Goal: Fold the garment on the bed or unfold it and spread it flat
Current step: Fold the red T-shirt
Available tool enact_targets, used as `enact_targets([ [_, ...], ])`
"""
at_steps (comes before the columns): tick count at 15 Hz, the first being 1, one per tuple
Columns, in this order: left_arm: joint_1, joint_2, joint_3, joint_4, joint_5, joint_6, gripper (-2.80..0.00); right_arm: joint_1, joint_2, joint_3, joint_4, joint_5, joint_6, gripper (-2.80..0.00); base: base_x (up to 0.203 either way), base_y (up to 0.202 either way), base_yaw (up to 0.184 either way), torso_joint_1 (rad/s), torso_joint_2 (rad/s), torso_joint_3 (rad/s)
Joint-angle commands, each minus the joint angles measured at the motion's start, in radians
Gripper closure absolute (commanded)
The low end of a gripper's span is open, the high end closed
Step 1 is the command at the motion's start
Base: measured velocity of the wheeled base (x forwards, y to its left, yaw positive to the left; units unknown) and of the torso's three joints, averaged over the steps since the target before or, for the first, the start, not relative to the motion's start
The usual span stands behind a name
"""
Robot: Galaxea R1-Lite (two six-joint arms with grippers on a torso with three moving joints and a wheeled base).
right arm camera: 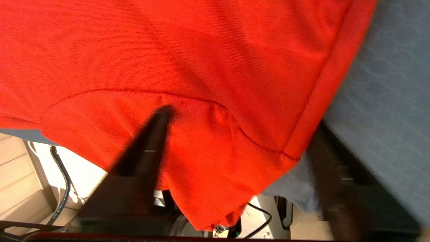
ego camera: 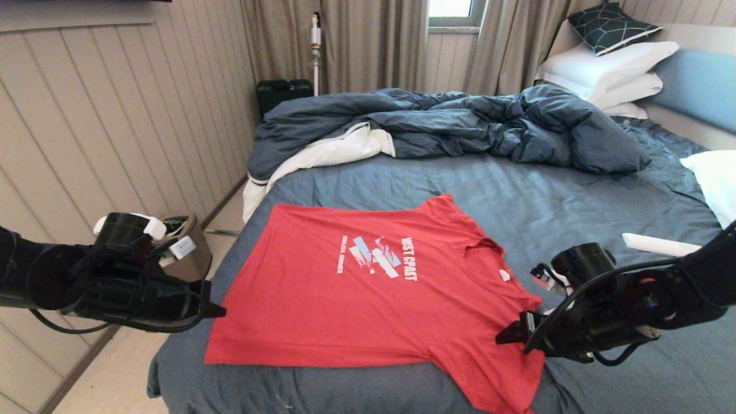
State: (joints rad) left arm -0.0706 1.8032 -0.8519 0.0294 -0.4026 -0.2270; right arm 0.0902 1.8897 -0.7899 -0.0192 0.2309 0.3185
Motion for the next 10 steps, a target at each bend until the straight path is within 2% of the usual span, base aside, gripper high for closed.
enact_targets([
  [1, 0.002, 0.008, 0.002, 0.000, -0.002, -0.003, 0.00, 0.002, 0.014, -0.003, -0.001, 0.002, 0.002, 0.00, 0.000, 0.000, 0.000, 0.000, 0.00, 0.000],
  [6, 0.001, 0.053, 0.002, -0.026, -0.004, -0.009, 0.00, 0.003, 0.008, 0.008, -0.001, 0.002, -0.001, 0.00, 0.000, 0.000, 0.000, 0.000, 0.00, 0.000],
  [10, 0.025, 0.017, 0.011, -0.028, -0.004, -0.058, 0.00, -0.029, 0.015, 0.014, -0.002, 0.002, -0.007, 0.00, 0.000, 0.000, 0.000, 0.000, 0.00, 0.000],
])
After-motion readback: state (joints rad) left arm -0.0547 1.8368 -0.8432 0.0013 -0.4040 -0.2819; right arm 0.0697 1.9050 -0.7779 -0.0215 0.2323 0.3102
